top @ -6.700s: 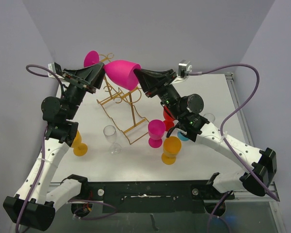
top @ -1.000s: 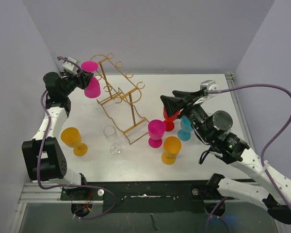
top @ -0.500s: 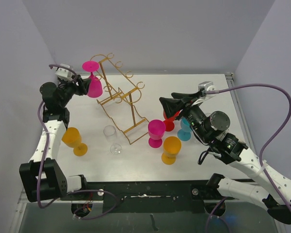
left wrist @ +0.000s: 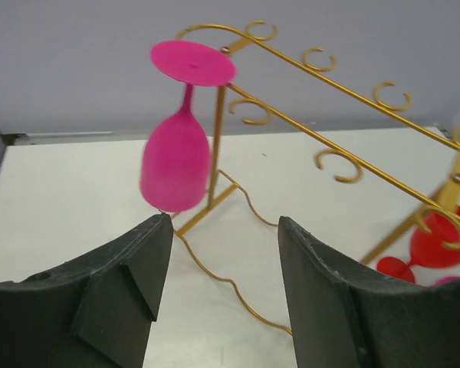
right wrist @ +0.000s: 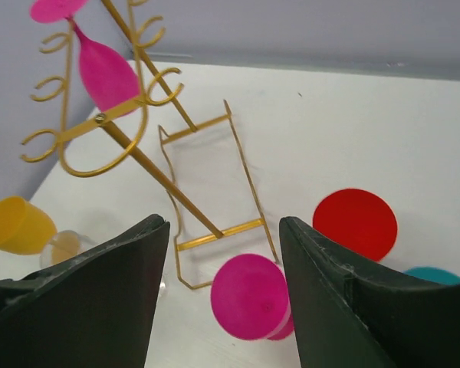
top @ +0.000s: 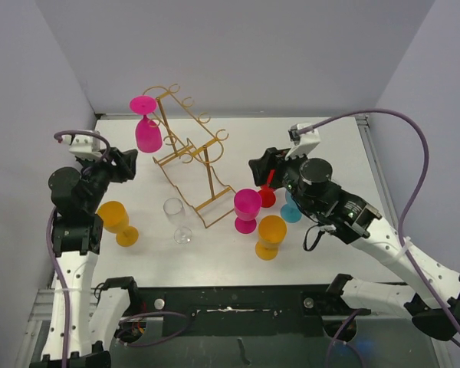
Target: Place the wine glass upside down on the wine glass rack
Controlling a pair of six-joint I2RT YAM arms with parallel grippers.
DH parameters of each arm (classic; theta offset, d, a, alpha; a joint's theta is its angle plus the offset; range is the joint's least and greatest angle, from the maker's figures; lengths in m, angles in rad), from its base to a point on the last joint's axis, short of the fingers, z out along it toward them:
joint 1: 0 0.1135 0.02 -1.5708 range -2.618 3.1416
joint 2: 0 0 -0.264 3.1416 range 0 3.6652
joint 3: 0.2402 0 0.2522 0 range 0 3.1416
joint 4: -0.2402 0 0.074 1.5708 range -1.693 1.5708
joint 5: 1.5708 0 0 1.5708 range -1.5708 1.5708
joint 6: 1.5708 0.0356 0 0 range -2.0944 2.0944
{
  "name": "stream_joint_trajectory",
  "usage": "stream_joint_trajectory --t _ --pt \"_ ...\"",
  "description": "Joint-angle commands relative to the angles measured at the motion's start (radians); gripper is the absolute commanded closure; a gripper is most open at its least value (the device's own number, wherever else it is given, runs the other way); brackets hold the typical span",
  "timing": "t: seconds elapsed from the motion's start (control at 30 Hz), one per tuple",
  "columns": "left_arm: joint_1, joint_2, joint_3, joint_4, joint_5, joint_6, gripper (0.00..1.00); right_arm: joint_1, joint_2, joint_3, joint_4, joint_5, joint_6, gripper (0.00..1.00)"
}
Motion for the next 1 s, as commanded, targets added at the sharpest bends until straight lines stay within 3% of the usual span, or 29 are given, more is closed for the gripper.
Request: stream_joint_trajectory --t 0.0,0.13,0.33,0.67,0.97 --pt "-0.099 -0.086 0.075 -0.198 0.025 -0.019 0.44 -0.012 0.104 0.115 -0.242 0.146 0.056 0.40" --pt "-0.165 -0.142 0.085 -0.217 0.096 -0.043 0.44 -0.045 0.180 0.161 -0.356 0.179 0.109 0.40" --pt "-0.248 -0.197 0.065 -0.167 0.145 -0.099 0.44 -0.151 0.258 0.182 -0.379 0.071 0.154 0.42" --pt "-0.361 -0.303 -0.008 -0.170 0.094 -0.092 0.43 -0.203 0.465 0.272 -0.418 0.010 0.171 0.46" --pt "-0.437 -0.298 0.027 -0.202 0.041 -0.050 0.41 -0.203 0.576 0.293 -0.402 0.033 0.162 0.56"
